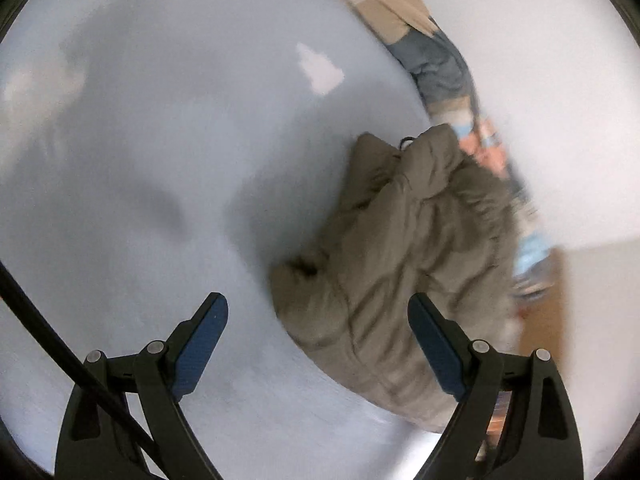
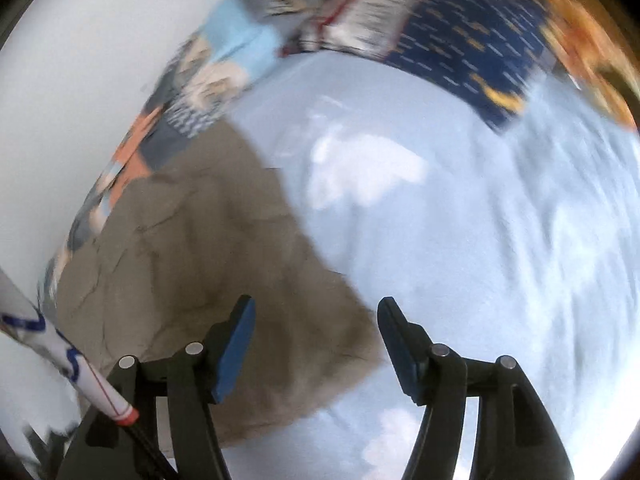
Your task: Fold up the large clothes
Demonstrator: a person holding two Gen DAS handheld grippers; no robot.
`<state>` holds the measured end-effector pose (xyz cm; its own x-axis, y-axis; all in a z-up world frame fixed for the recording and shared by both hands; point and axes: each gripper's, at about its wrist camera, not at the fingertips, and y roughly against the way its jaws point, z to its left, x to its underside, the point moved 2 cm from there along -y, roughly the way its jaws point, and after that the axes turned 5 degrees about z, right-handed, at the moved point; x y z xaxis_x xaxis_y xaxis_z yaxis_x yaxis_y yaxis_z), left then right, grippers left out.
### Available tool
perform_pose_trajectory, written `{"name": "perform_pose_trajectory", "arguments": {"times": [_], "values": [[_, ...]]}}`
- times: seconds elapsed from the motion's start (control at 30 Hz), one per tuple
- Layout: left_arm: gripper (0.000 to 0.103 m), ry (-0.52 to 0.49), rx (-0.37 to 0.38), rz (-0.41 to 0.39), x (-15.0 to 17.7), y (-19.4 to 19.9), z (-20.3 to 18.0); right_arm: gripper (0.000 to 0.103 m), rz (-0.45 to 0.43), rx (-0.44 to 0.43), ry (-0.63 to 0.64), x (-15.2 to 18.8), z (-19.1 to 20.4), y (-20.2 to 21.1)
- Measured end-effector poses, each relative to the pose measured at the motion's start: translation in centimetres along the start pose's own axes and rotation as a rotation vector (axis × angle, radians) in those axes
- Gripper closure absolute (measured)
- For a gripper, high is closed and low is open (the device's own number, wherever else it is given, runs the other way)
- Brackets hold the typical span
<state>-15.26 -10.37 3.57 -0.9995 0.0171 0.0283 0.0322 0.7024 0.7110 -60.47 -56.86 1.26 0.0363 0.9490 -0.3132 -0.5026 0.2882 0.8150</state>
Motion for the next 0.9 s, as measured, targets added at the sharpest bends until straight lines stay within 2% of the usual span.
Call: {"name": "perform_pose_trajectory", "arguments": {"times": [0.1,0.17,0.27,0.37,0.43,0.5,0.53,0.57,0.6,0.67,0.77,0.9], "values": [[0.012,0.044,0.096,0.057,1.0,-0.9,0.9,0.034,0.058,-0.103,-0.099,0.2,-1.9,-0.5],[0.012,0.05,0.117,0.073,1.3,-2.0,1.0,0.034,0.098,-0.167,-0.154,0.9,-2.6,-1.2],[0.012,0.061,0.139,0.05,1.1,-3.4,0.3,0.034,0.125,-0.224,-0.245,1.9,-3.2,-2.1],[0.012,0.035,0.154,0.033,0.2,-5.4,-0.8,0.034,0.134,-0.277,-0.273,2.3,-2.9,-2.7],[0.012,0.016,0.116,0.014,-0.2,-6.3,-1.1,0.029,0.134,-0.285,-0.272,2.0,-2.3,-3.5],[0.017,0.0,0.078,-0.015,-0.3,-6.8,-1.6,0.028,0.137,-0.289,-0.278,1.7,-2.0,-4.4],[0.023,-0.015,0.049,-0.029,-0.2,-6.7,-1.9,0.032,0.142,-0.293,-0.282,1.7,-1.9,-4.8],[0.032,-0.048,0.007,-0.054,0.0,-6.4,-2.7,0.05,0.136,-0.282,-0.273,1.7,-1.6,-4.9],[0.035,-0.079,-0.017,-0.074,0.3,-6.0,-3.3,0.062,0.128,-0.272,-0.248,1.5,-1.1,-4.7],[0.047,-0.17,-0.076,-0.113,0.8,-5.1,-4.9,0.071,0.087,-0.206,-0.126,1.3,0.9,-3.4],[0.053,-0.292,-0.147,-0.173,2.1,-3.6,-6.8,0.074,0.015,-0.134,0.024,1.5,3.4,-1.3],[0.055,-0.407,-0.201,-0.216,4.6,-1.0,-8.0,0.075,-0.045,-0.105,0.156,2.3,5.1,1.6]]}}
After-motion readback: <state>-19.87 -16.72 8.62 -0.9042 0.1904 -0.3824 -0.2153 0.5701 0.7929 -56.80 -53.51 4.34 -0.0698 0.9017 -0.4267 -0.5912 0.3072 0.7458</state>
